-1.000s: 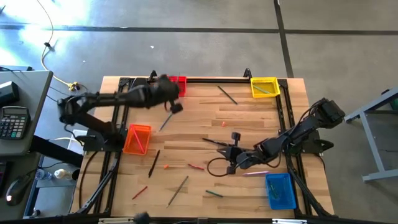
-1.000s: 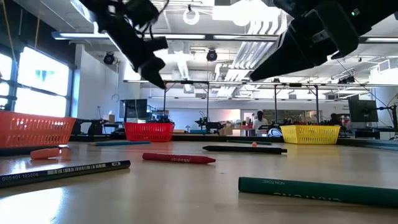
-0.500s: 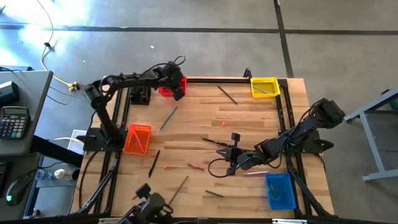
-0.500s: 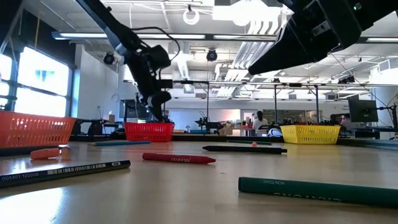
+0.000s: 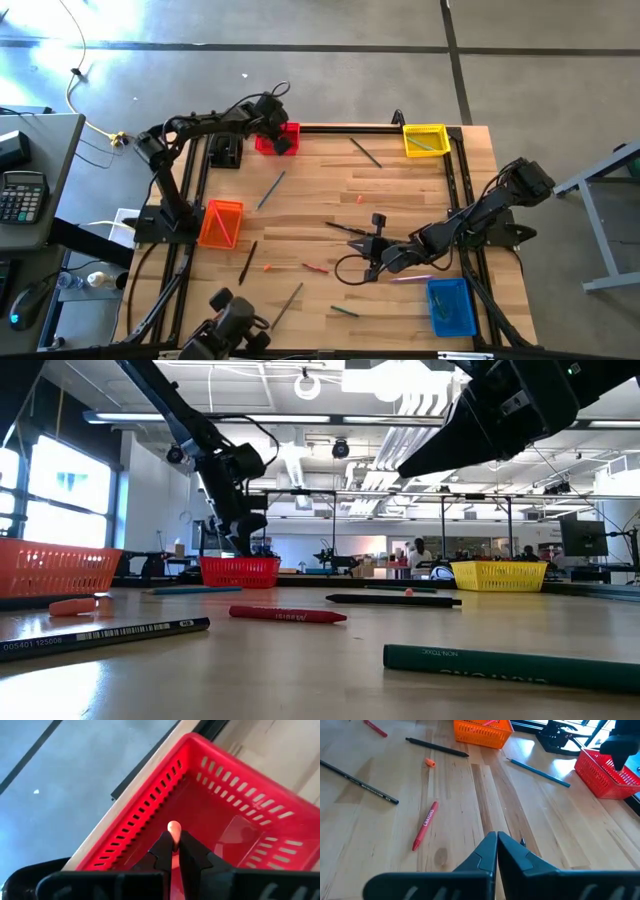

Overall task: Sort crayons/erasers/pens/pencils in bins
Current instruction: Put the orange pencil eraser into the red bin, then put the purple pen into the yellow basket

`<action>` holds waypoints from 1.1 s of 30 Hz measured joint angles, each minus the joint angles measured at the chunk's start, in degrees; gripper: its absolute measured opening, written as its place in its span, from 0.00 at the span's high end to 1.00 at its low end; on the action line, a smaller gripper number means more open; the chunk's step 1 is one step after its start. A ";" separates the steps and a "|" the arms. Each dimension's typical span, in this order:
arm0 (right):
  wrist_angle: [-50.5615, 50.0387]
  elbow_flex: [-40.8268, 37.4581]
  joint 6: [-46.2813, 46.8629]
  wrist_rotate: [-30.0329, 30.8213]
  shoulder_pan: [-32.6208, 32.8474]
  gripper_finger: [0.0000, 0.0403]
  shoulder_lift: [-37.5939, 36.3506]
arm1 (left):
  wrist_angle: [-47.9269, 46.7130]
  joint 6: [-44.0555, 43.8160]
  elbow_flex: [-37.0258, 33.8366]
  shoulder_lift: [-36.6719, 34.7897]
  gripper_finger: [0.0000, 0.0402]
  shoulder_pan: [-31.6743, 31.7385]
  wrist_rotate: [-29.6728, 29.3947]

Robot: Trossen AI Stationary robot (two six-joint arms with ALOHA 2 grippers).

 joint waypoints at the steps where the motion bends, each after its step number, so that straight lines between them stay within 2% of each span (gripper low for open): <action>1: 0.08 0.00 -0.19 0.00 0.00 0.99 0.00 | 0.11 0.01 0.00 0.00 1.00 0.19 0.36; 6: 0.86 0.00 -1.30 0.00 0.00 0.99 0.02 | 1.21 -0.41 0.25 2.64 1.00 0.31 3.35; 13: 1.66 0.00 -2.18 0.00 0.00 0.99 0.02 | 0.01 -2.14 2.40 5.09 0.99 0.29 0.68; 23: 1.58 0.00 -2.17 0.00 0.00 0.99 0.02 | 0.45 -1.51 2.99 4.95 0.80 0.29 -0.76; 28: 1.45 0.00 -1.03 0.00 0.00 0.99 0.02 | 0.50 -1.28 2.99 2.66 0.74 0.27 -3.01; 33: 1.29 0.00 -1.03 0.00 0.00 0.99 0.02 | -0.46 -1.46 2.99 -2.27 0.75 -0.22 -3.60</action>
